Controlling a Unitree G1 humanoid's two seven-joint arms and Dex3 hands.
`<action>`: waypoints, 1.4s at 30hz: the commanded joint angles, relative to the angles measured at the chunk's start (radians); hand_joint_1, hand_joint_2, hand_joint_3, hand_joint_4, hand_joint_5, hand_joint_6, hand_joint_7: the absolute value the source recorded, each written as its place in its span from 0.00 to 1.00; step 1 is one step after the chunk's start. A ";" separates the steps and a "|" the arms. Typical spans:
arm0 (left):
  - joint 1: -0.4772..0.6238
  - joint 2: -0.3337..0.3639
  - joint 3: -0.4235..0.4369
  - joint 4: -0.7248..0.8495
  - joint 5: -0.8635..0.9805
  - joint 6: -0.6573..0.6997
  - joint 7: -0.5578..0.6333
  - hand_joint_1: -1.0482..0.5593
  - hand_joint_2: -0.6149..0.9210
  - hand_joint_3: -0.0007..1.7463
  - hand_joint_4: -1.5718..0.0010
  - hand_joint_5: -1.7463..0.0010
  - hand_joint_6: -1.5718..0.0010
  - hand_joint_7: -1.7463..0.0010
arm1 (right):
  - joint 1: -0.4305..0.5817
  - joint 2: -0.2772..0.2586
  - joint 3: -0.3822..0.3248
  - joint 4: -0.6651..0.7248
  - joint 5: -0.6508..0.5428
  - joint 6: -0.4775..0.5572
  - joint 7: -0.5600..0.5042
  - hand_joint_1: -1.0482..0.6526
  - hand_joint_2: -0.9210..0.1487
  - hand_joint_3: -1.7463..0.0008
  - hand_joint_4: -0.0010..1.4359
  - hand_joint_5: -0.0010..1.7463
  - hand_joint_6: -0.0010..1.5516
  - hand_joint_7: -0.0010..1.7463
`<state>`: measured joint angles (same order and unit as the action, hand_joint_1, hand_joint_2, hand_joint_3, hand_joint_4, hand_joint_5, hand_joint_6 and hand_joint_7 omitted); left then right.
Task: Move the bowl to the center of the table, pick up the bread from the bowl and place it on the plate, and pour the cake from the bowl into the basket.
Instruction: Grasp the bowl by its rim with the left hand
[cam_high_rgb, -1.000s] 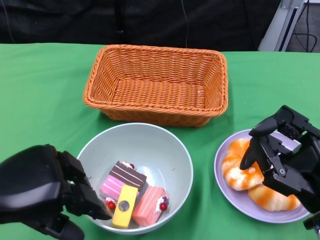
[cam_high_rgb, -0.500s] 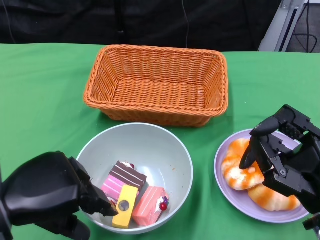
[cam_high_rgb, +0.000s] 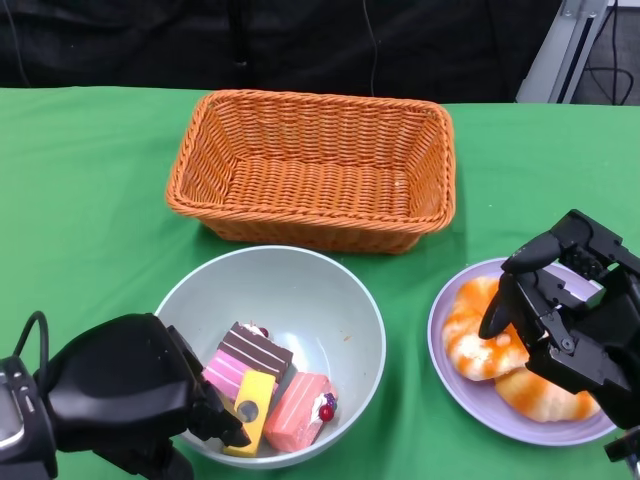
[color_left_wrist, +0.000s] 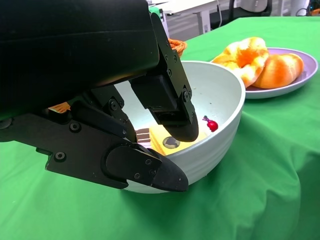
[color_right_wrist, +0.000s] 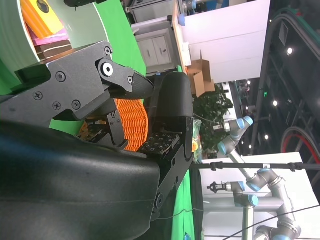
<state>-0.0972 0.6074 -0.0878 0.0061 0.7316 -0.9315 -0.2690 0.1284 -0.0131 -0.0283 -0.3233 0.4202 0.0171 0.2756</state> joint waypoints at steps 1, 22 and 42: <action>0.003 0.021 -0.017 -0.016 0.012 0.030 0.014 0.27 1.00 0.04 0.38 0.99 0.38 1.00 | 0.010 -0.004 -0.001 -0.019 -0.012 -0.004 -0.009 0.55 0.19 0.56 0.47 0.93 0.42 0.70; 0.037 -0.042 -0.179 -0.183 0.256 0.388 -0.061 0.24 1.00 0.11 0.35 0.98 0.38 1.00 | 0.018 0.006 -0.003 -0.018 -0.015 -0.032 -0.007 0.55 0.19 0.56 0.48 0.92 0.42 0.70; 0.007 -0.079 -0.320 -0.178 0.323 0.603 -0.137 0.22 1.00 0.15 0.53 1.00 0.54 1.00 | 0.020 0.016 -0.005 -0.007 -0.027 -0.057 -0.005 0.54 0.20 0.54 0.48 0.93 0.42 0.70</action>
<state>-0.0917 0.5147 -0.4033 -0.1880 1.0417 -0.3466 -0.3920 0.1432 0.0019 -0.0273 -0.3262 0.3862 -0.0257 0.2720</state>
